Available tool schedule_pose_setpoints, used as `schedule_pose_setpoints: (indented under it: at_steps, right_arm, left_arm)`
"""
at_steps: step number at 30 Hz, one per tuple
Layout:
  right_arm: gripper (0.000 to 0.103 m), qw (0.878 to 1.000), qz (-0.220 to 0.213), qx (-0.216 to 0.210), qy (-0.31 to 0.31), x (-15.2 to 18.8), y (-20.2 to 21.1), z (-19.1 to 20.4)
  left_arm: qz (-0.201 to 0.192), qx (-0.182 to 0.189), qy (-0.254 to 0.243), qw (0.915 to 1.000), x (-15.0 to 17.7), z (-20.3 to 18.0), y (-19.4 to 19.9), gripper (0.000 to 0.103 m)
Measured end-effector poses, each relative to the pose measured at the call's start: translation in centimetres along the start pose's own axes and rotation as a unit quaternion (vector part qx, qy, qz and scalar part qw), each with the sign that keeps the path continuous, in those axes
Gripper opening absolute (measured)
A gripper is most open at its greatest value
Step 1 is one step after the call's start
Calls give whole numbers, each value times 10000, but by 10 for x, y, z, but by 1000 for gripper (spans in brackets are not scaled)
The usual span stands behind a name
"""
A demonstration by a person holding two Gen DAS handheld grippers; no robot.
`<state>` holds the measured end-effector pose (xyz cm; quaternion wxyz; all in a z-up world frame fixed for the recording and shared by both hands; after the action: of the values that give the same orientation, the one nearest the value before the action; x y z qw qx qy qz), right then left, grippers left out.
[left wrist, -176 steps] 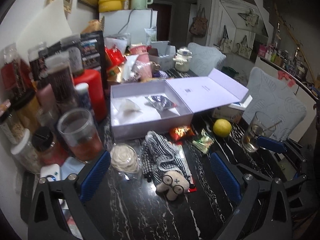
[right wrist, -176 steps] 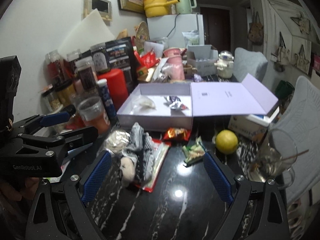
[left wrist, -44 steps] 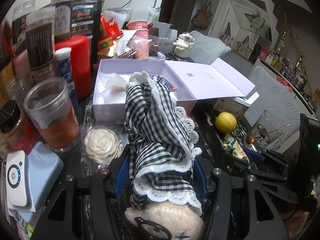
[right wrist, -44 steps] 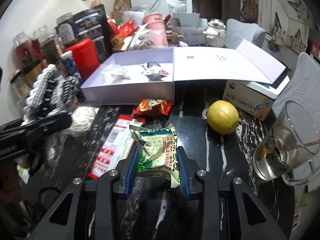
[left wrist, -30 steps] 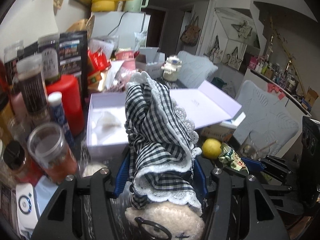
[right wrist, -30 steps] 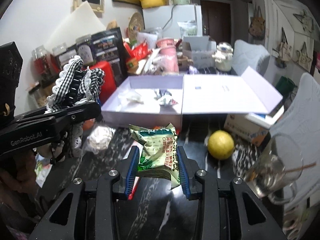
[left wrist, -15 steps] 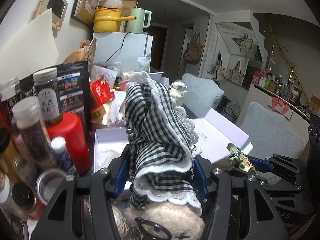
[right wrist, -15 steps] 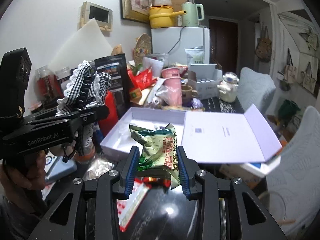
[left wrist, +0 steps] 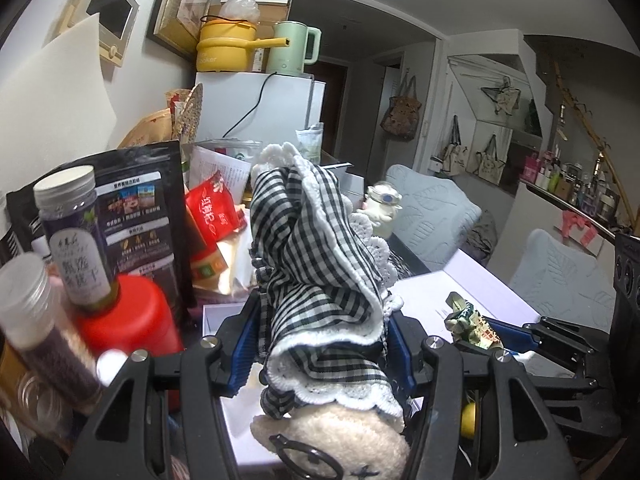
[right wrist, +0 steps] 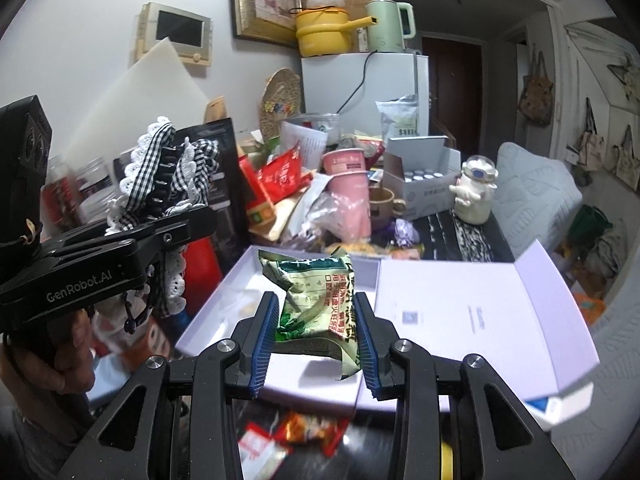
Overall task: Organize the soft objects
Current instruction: 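Carry the plush doll and green packet toward the white box with both tools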
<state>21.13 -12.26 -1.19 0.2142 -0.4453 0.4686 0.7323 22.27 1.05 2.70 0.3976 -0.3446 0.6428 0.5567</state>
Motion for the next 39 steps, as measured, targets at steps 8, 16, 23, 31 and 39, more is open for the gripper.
schedule_pose_setpoints:
  at_steps: [8, 16, 23, 31, 39]
  right_arm:
    - [37, 10000, 1, -35, -18, -24, -45, -12]
    - [37, 9995, 325, -8, -8, -23, -92, -21]
    - [37, 9976, 682, 51, -44, -6, -122, -28]
    - [37, 9937, 1104, 191, -13, 17, -149, -36]
    - [38, 9891, 1428, 348, 51, 37, -169, -43]
  left_arm:
    - [116, -168, 51, 9998, -6, 18, -36, 55]
    - [713, -224, -95, 9972, 22, 22, -79, 55]
    - [1193, -152, -190, 9926, 45, 20, -106, 55]
    - [1822, -60, -236, 9830, 76, 19, -136, 55]
    - [2263, -233, -260, 9734, 101, 26, -157, 55]
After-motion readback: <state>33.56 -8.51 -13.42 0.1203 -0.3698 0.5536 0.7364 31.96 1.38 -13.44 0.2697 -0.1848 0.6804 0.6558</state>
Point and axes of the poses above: each gripper's, at about its wrist camera, not at the fingertips, and y roughly against the way its jaws point, z to its left, x to its underside, the point moved 9 cm from there along -y, roughly the way its jaws point, and after that the axes turned 6 degrees about -y, right-handed, at the moved point
